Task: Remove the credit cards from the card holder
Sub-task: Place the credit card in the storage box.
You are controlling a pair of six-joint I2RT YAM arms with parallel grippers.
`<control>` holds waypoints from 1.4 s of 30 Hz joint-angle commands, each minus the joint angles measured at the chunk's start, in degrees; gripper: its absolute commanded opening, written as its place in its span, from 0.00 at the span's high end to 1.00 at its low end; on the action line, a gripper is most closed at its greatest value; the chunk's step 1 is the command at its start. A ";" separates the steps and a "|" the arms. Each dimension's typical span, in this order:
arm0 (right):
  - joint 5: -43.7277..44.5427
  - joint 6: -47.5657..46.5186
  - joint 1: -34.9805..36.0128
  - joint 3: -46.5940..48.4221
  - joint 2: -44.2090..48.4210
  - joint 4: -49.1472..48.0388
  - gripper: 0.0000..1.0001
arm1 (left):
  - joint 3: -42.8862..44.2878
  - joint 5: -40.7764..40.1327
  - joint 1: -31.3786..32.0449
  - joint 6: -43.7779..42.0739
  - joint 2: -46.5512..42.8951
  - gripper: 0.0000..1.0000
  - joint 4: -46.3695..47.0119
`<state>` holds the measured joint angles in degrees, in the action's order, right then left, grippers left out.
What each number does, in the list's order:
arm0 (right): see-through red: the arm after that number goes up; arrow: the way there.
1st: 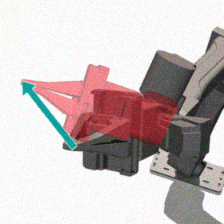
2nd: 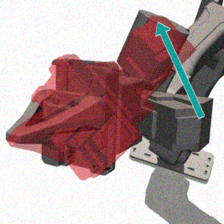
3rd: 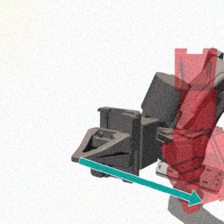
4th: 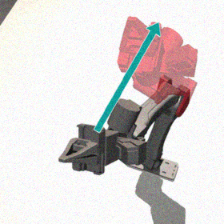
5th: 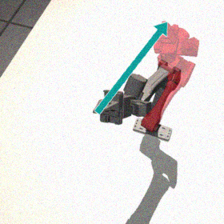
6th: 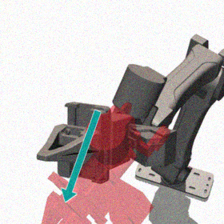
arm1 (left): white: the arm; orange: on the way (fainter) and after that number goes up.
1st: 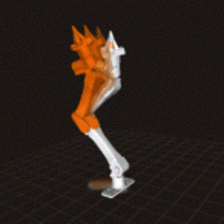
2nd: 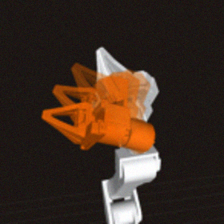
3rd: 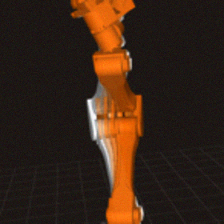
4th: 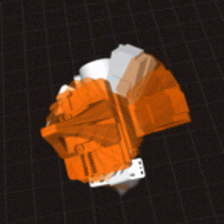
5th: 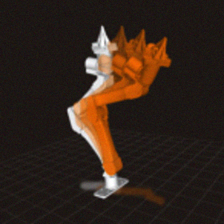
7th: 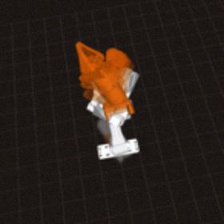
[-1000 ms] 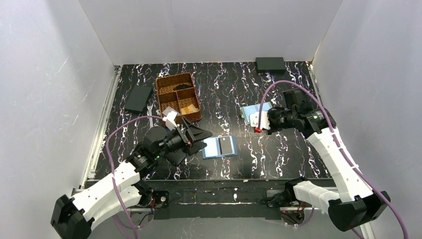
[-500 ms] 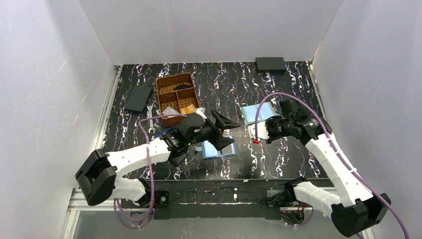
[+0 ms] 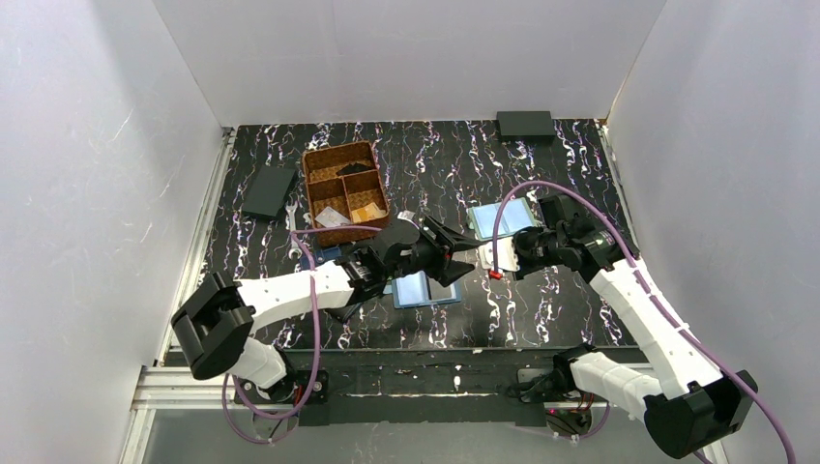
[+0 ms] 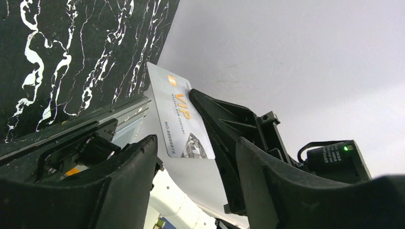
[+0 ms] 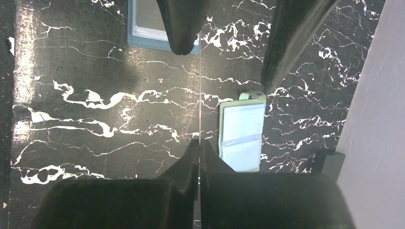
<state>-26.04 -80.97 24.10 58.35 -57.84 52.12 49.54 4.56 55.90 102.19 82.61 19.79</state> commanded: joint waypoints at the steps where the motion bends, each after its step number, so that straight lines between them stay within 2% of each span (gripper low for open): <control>1: -1.12 0.63 0.25 -0.22 0.54 -1.23 0.99 | 1.99 -1.43 0.53 1.40 0.89 0.43 1.05; 6: -1.76 0.81 0.25 -0.17 0.39 -1.28 0.99 | 1.87 -1.75 0.77 2.60 1.66 0.48 1.91; 10: -2.10 0.81 0.25 -0.05 0.19 -1.25 0.99 | 2.01 -1.38 0.71 3.56 2.67 0.58 2.86; 14: -2.81 0.23 0.25 -0.37 0.25 -0.56 0.99 | 2.06 -0.20 0.77 4.42 4.18 0.75 5.22; 17: -3.33 -0.46 0.25 -0.75 0.36 0.05 0.99 | 1.95 0.59 0.78 4.53 5.23 1.00 7.39; 22: -5.01 -1.54 0.25 -0.44 0.53 2.23 0.99 | -1.10 0.12 0.75 3.23 6.25 1.00 15.69; 23: -5.44 -2.03 0.25 -0.42 0.60 3.04 0.87 | -1.76 -0.02 0.75 2.50 6.45 1.00 17.65; 26: -7.13 -3.13 -0.03 -0.30 1.17 5.25 0.30 | -3.39 0.41 0.09 -0.82 6.52 1.00 20.29; 28: -8.24 -1.80 -0.75 -0.18 1.94 6.09 0.08 | -5.00 1.14 -0.84 -5.35 6.02 1.00 20.49; 29: -9.09 -0.94 -1.33 -0.26 2.53 6.24 0.03 | -6.01 1.54 -1.55 -8.07 5.46 1.00 20.47; 31: -10.78 2.17 -2.35 -0.69 3.69 6.51 0.02 | -8.69 3.24 -2.91 -13.13 4.21 1.00 20.53; 33: -13.44 5.30 -3.53 -1.51 5.10 6.83 0.02 | -11.07 5.45 -4.16 -22.93 2.01 1.00 20.88; 37: -19.69 18.07 -7.18 -5.11 8.04 1.23 0.02 | -16.40 11.01 -5.57 -41.49 -4.82 1.00 21.51; 40: -22.62 29.40 -9.94 -8.77 9.33 -6.32 0.02 | -20.41 14.44 -7.55 -49.58 -10.59 1.00 21.53; 42: -24.55 34.14 -11.30 -9.60 7.12 -8.89 0.02 | -23.13 16.21 -10.02 -51.41 -14.17 1.00 21.52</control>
<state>-43.42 -62.33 15.33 50.72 -49.06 51.83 29.95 14.63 49.06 65.04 76.18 39.16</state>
